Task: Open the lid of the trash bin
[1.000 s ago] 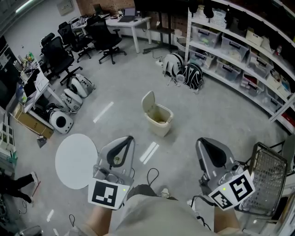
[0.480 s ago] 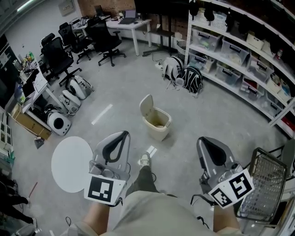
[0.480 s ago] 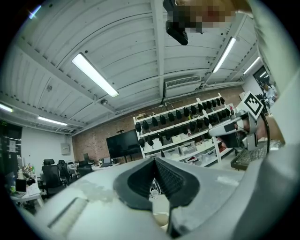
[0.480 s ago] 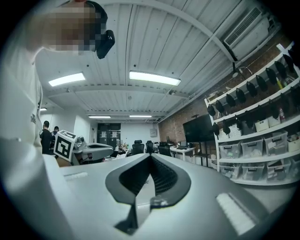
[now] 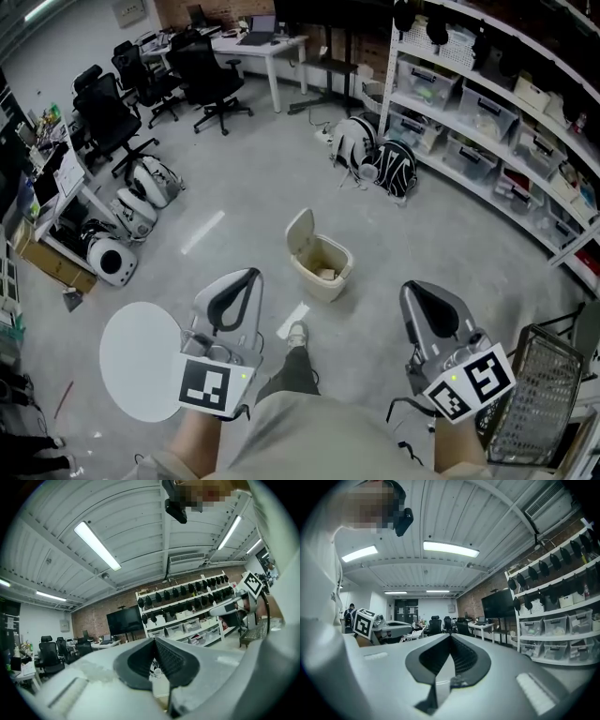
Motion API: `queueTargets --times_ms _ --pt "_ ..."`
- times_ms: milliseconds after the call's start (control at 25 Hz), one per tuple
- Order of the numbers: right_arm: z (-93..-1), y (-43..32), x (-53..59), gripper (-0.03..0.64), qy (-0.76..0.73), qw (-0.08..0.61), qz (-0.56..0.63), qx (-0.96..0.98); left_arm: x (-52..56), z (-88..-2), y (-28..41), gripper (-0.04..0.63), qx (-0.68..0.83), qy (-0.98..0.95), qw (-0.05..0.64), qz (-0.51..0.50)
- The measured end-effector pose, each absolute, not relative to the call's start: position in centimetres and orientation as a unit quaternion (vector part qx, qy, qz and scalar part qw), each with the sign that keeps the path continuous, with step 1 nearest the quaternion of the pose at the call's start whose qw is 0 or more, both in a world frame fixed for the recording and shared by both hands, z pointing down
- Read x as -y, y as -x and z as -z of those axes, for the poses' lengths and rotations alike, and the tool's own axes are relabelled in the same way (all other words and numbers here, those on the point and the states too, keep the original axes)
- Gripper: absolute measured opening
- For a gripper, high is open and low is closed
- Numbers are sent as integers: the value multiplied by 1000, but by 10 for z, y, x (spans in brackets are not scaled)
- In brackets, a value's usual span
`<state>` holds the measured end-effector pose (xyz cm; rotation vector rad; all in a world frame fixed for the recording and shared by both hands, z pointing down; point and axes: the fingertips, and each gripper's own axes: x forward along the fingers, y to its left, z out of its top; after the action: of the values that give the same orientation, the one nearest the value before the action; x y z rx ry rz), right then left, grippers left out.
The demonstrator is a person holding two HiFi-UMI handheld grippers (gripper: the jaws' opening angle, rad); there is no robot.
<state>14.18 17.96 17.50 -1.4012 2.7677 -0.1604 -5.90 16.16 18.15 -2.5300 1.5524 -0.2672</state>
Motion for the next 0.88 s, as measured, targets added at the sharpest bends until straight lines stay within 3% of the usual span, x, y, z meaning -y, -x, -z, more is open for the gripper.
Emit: queueTargets --times_ms 520,880 --pt "-183 -74 29 3 485 -9 80 -871 56 -190 128 2 -486 864 63 115" --pt "-187 -74 105 3 513 -15 82 -854 135 -211 138 2 -470 873 45 127"
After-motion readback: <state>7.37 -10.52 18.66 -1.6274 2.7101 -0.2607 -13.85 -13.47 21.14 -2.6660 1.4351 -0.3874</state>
